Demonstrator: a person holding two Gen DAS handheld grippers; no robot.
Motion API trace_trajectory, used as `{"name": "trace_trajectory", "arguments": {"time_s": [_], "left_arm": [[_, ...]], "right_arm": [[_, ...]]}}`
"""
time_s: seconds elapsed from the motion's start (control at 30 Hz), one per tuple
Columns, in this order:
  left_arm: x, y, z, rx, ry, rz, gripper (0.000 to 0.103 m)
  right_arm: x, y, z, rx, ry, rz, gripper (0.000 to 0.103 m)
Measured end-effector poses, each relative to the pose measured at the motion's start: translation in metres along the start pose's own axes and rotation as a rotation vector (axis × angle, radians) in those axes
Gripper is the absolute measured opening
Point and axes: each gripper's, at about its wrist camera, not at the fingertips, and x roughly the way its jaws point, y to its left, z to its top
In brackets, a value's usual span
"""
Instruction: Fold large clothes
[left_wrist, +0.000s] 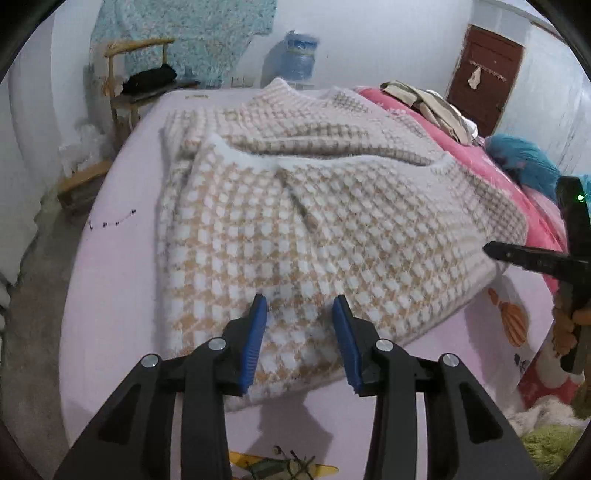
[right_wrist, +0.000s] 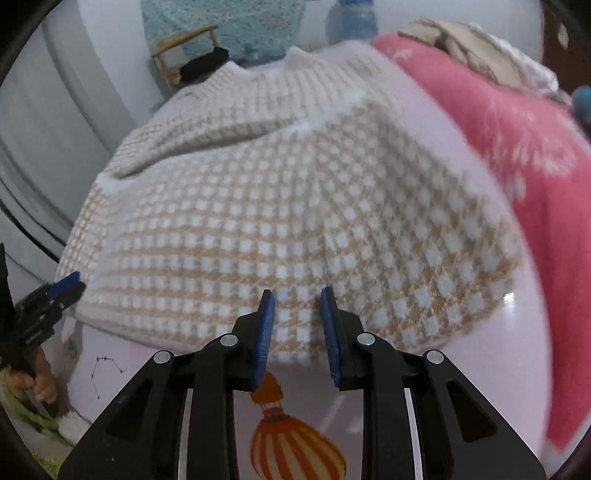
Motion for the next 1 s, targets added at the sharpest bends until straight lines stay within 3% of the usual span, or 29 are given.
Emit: {"name": "trace_trajectory", "arguments": {"time_s": [0.13,0.27,0.33,0.4,0.43,0.57,0.63,0.7,0.77,0.9,1.0], "left_arm": [[-0.010,-0.004,0.004,0.024,0.004,0.030,0.038],[-0.013,0.024,-0.001,-0.084,0.000,0.041,0.038],[-0.009,0.035,-0.005,-0.137,-0.004,0.012,0.037],[-0.010,0.035,-0.004,-0.136,0.001,0.018,0.037],[-0.012,0.033,-0.002,-0.129,0.009,0.025,0.037],[-0.029,0.036,0.010,-0.141,-0.051,0.042,0.040],[-0.020,0.045,0.009,-0.155,-0.017,0.080,0.043],[0.000,0.056,0.004,-0.197,0.057,0.098,0.044],[-0.004,0.060,0.006,-0.222,0.048,0.084,0.044],[-0.023,0.058,0.014,-0.209,0.022,0.129,0.044],[-0.037,0.052,0.025,-0.182,-0.020,0.158,0.044]], "right_arm": [[-0.017,-0.002,0.004,-0.014,-0.015,-0.029,0.023],[-0.037,-0.031,0.006,0.049,-0.074,-0.091,0.022],[-0.028,-0.050,0.003,0.107,-0.053,-0.067,0.020],[-0.018,-0.050,0.001,0.112,-0.039,-0.069,0.020],[-0.021,-0.041,0.002,0.072,-0.033,-0.111,0.020],[-0.041,-0.030,0.007,0.033,-0.089,-0.138,0.030],[-0.046,-0.045,0.012,0.063,-0.124,-0.161,0.031],[-0.033,-0.061,0.014,0.123,-0.102,-0.149,0.031],[-0.015,-0.076,0.011,0.187,-0.072,-0.106,0.031],[-0.029,-0.078,0.020,0.193,-0.082,-0.096,0.035],[-0.046,-0.067,0.034,0.193,-0.115,-0.057,0.047]]}}
